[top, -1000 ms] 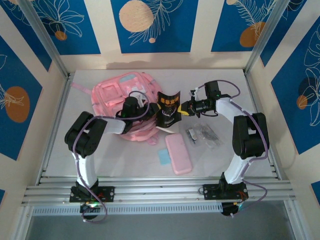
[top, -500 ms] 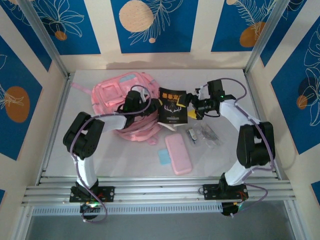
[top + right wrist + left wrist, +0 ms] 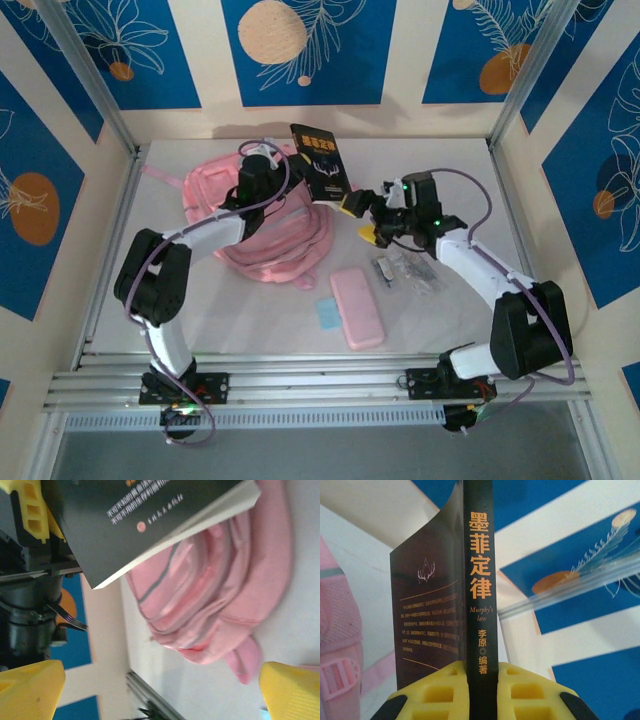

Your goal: Pack the student bag

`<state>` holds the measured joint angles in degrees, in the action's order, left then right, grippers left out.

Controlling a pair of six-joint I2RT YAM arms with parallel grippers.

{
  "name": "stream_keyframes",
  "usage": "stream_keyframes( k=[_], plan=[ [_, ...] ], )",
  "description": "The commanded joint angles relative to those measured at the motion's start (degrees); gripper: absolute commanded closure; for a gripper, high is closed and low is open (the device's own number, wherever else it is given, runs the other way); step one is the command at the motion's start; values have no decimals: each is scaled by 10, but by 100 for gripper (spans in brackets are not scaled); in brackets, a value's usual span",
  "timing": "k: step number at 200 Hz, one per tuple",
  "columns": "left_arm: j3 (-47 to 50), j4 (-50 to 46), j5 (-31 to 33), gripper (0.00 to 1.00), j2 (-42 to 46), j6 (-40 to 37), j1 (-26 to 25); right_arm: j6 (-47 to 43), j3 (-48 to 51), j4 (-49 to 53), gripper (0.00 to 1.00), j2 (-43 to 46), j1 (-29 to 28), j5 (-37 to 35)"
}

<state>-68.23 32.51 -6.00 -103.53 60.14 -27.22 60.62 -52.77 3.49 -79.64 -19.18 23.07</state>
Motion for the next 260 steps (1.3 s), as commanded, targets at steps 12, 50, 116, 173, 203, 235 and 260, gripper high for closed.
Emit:
stream_keyframes(
  k=[12, 50, 116, 173, 203, 235, 260],
  plan=[
    [31, 115, 68, 100, 44, 32, -11, 189, 59, -270, 1, -20, -59, -76],
    [69, 161, 103, 100, 64, 48, -28, 294, 60, -429, 1, -98, -121, -159],
    [128, 187, 128, 100, 102, 64, -36, 349, 37, -592, 6, -196, -126, -220],
    [158, 208, 108, 100, 105, 95, -38, 321, 8, -580, 64, -211, -108, -231],
    [175, 195, 97, 100, 119, 82, -38, 312, 3, -591, 82, -210, -96, -220],
    [189, 121, 64, 54, 149, 30, -38, 283, 6, -582, 94, -193, -72, -196],
    [190, 6, 34, 41, 182, -54, -33, 253, 9, -553, 95, -168, -45, -163]
  ],
)
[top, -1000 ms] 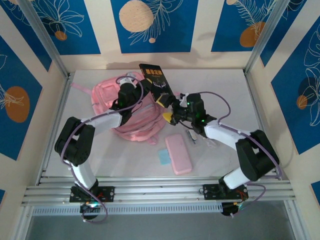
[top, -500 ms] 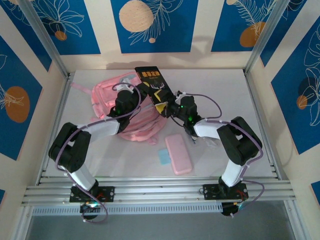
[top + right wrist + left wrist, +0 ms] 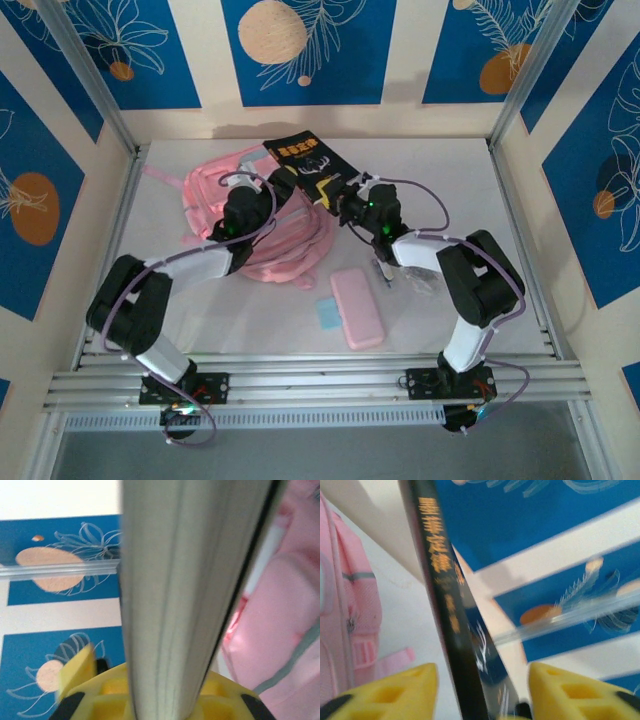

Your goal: Pack the student bag

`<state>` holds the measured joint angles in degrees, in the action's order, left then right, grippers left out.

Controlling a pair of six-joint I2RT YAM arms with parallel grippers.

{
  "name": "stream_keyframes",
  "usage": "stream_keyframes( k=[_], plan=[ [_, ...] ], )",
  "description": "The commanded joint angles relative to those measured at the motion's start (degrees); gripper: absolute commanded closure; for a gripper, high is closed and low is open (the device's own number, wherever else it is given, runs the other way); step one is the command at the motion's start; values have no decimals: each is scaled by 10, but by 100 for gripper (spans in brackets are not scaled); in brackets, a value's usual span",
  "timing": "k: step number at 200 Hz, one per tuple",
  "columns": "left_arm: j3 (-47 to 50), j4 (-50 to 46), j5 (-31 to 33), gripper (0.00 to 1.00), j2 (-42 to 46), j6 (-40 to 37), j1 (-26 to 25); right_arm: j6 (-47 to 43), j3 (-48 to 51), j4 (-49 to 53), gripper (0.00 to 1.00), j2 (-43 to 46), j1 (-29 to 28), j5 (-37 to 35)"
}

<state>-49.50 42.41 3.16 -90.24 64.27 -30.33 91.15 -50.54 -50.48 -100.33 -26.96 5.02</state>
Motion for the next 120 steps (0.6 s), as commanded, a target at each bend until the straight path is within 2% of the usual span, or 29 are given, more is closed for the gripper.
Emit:
stream_keyframes(
  k=[1, 50, 81, 120],
  plan=[
    [3, -96, -58, 41, 51, -100, -2, -53, -13, -11, 95, 41, 35, 19],
    [-35, -330, -79, 33, 91, -291, 19, -151, -6, 148, 93, 117, 111, 102],
    [-101, -484, -80, 33, 59, -416, 20, -242, -9, 284, 93, 180, 158, 129],
    [-155, -602, -62, 33, 4, -516, 19, -349, -28, 448, 93, 243, 195, 137]
  ],
)
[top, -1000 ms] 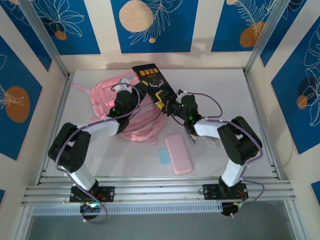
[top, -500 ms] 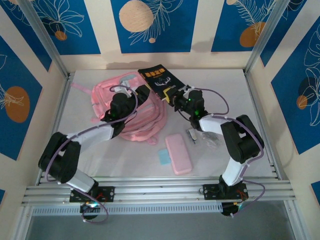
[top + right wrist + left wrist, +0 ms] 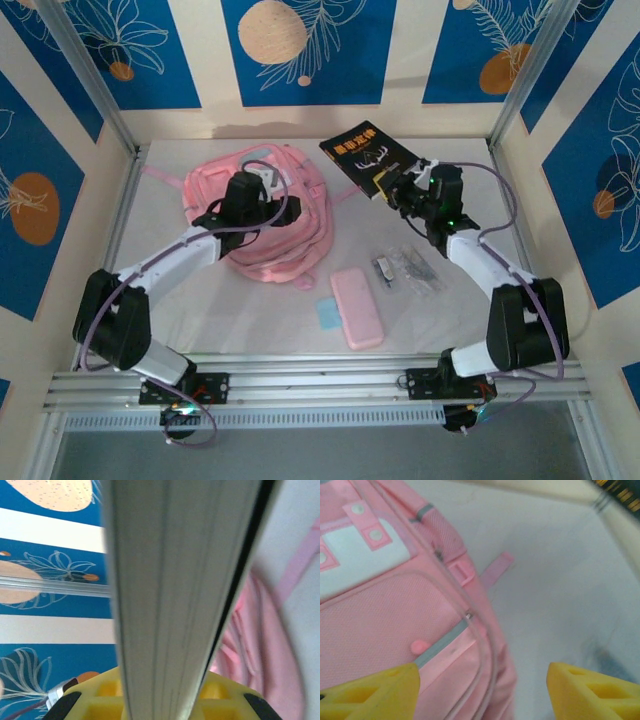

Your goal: Pack the student bag

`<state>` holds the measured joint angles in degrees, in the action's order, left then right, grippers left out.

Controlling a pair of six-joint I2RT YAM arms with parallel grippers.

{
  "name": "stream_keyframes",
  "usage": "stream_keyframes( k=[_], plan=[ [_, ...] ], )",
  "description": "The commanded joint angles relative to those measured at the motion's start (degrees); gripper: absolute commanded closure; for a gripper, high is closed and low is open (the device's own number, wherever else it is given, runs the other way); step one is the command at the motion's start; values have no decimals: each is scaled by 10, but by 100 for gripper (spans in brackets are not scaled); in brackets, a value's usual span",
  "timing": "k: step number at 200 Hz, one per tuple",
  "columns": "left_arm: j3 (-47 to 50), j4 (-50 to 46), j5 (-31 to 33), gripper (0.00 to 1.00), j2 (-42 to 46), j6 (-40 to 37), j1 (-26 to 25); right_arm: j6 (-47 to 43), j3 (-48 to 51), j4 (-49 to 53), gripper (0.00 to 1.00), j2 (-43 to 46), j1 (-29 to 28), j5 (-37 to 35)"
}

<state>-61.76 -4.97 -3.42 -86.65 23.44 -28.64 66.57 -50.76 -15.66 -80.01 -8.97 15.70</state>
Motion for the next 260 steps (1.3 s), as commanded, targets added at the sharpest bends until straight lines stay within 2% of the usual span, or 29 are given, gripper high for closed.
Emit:
stream_keyframes(
  k=[1, 39, 81, 125, 134, 143, 156, 175, 212, 260],
  plan=[
    [-34, -130, 4, 33, -34, -109, 3, -105, -26, 101, 93, 41, 17, 30],
    [-56, -173, 10, 32, -77, -172, -1, -115, 2, 125, 93, 62, 48, 62],
    [-72, -173, -24, 30, -130, -222, -7, -107, 21, 115, 93, 57, 53, 73],
    [-91, -186, 60, 32, -205, -237, -6, -105, 20, 108, 94, 49, 53, 85],
    [-92, -185, 69, 36, -217, -238, -6, -106, 20, 109, 94, 50, 52, 86],
    [-96, -187, 65, 46, -227, -240, -6, -106, 20, 110, 94, 51, 53, 87],
    [-102, -192, 59, 73, -239, -242, -6, -109, 20, 113, 94, 53, 53, 87],
    [-108, -198, 39, 100, -240, -248, -6, -113, 21, 122, 95, 59, 55, 84],
    [-127, -216, 16, 100, -197, -232, -6, -122, 24, 142, 96, 82, 67, 77],
    [-221, -275, -40, 100, -158, -182, 7, -127, 42, 171, 96, 110, 75, 78]
  ],
)
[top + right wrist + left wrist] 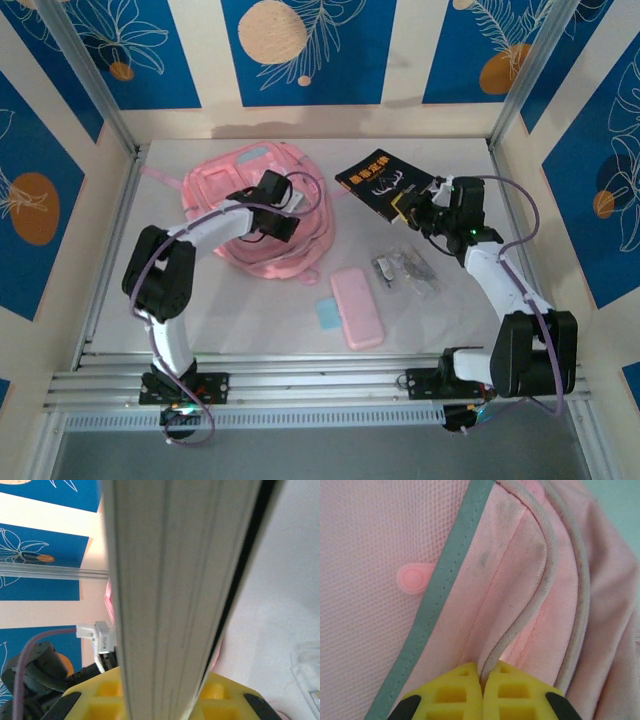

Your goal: Pack the student bag

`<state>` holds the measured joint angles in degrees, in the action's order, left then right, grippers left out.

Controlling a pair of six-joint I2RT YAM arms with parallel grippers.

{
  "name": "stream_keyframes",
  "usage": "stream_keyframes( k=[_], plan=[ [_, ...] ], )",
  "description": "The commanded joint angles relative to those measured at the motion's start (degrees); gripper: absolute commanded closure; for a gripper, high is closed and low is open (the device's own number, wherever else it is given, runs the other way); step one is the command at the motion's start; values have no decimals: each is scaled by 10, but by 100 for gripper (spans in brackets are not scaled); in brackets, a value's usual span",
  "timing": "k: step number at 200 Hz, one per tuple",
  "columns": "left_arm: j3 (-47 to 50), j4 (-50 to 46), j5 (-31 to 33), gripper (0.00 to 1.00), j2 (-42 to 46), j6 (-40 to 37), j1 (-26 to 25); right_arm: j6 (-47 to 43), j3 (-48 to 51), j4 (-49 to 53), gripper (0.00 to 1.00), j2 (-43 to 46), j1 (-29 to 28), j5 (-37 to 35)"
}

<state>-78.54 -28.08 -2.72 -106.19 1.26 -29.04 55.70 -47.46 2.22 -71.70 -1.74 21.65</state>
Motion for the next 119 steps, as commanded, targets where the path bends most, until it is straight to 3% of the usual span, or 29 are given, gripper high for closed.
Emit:
stream_keyframes(
  k=[1, 77, 119],
  plan=[
    [-55, -44, -48, 100, 38, 40, 11, -19, 9, -8, 96, 27, 2, 19],
    [-132, -15, -116, 100, 59, 106, 63, -42, 48, 60, 96, 88, -15, 9],
    [-133, 44, -147, 100, 57, 164, 75, -5, 60, -13, 96, 48, -115, -1]
  ],
)
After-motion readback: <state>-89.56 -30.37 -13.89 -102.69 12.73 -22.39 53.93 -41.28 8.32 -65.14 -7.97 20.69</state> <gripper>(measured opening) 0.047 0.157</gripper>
